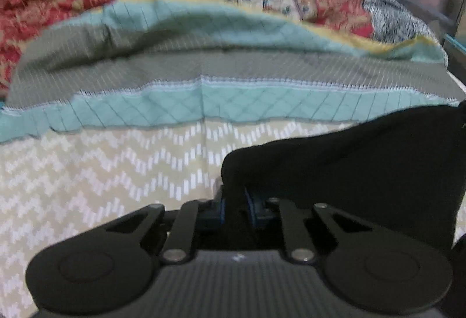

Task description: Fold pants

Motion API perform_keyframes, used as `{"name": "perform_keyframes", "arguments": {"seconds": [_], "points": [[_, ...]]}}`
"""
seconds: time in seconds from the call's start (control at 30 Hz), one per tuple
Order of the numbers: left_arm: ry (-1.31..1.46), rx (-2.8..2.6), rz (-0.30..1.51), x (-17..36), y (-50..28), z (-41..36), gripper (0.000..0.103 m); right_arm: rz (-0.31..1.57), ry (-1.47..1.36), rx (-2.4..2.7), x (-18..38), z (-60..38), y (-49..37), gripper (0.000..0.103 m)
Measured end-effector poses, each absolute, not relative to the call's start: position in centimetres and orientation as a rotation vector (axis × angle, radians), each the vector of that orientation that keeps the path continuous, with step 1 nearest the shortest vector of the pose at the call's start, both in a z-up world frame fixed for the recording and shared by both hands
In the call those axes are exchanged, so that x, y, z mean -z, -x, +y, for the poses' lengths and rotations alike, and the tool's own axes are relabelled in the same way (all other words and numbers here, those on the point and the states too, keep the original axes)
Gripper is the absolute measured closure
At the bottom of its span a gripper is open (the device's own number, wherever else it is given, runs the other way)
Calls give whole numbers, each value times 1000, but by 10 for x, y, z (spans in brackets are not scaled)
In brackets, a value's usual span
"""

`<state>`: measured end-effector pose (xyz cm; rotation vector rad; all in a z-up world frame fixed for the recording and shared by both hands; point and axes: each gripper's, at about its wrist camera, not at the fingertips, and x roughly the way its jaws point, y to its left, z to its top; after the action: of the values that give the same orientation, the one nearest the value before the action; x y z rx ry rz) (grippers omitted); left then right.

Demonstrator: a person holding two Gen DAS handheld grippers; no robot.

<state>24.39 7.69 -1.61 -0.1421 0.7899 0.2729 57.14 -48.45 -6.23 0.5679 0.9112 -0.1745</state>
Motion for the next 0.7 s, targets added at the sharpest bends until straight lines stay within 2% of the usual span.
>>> {"name": "perform_keyframes", "arguments": {"seconds": [0.17,0.4,0.53,0.7], "points": [[134,-298,651,-30,-200,61,91,813,-713,91,28,-526,-518,96],[180,-279,528,-75,-106,27,91,684,-854,-34,-27,-615,-382,96],[202,-253,512,-76,-44,1,91,655,-908,-23,-27,-665,-295,96],[267,-210,568,-55,11,-38,91,679,-976,75,16,-698,-215,96]]}}
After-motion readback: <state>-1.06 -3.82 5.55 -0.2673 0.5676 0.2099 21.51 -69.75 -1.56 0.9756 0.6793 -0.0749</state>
